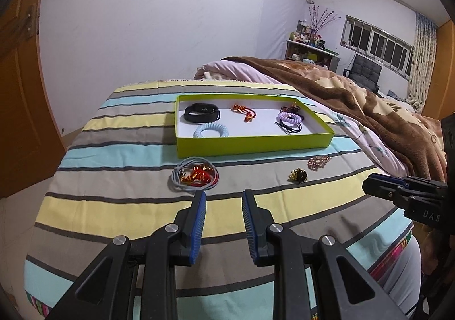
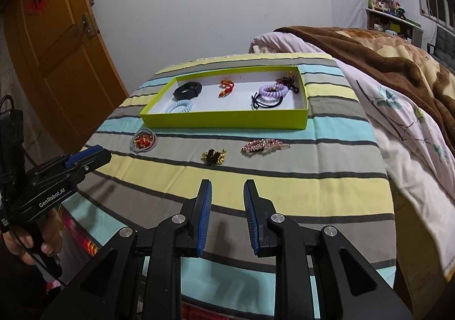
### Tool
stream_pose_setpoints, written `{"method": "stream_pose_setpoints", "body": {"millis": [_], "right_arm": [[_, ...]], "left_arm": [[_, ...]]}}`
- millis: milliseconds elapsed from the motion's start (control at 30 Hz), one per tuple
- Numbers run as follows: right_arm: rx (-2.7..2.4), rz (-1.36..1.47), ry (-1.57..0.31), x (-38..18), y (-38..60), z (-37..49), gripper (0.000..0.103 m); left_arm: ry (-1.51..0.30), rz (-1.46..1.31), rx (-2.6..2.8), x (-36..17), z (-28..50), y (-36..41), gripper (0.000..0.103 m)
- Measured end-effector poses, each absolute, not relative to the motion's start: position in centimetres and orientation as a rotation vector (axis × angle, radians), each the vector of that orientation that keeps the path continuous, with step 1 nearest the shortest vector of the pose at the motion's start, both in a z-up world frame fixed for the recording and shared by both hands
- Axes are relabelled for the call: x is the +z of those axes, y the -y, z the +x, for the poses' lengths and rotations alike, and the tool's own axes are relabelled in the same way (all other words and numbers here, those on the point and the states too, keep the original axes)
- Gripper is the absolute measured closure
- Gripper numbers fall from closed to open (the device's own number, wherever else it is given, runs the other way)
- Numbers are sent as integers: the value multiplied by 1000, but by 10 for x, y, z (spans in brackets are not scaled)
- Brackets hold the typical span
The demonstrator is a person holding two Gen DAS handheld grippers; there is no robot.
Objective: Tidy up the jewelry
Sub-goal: 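Withdraw both open tools from the box toward the remaining jewelry, then grasp the gray hair tie with left tool while right tool grasps the gold charm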
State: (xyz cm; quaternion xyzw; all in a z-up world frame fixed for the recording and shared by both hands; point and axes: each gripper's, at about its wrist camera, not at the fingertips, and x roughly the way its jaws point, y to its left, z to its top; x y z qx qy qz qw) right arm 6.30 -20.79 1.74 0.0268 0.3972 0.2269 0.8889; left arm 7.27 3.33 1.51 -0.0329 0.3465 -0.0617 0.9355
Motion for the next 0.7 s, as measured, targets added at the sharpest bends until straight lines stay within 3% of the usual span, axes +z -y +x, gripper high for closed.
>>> {"method": "stream_pose_setpoints", "body": {"millis": [700], "right_arm": [[508, 33, -850, 5, 189, 81, 79]], "left_arm": [[-760, -127, -26, -3, 105, -71, 77]]}}
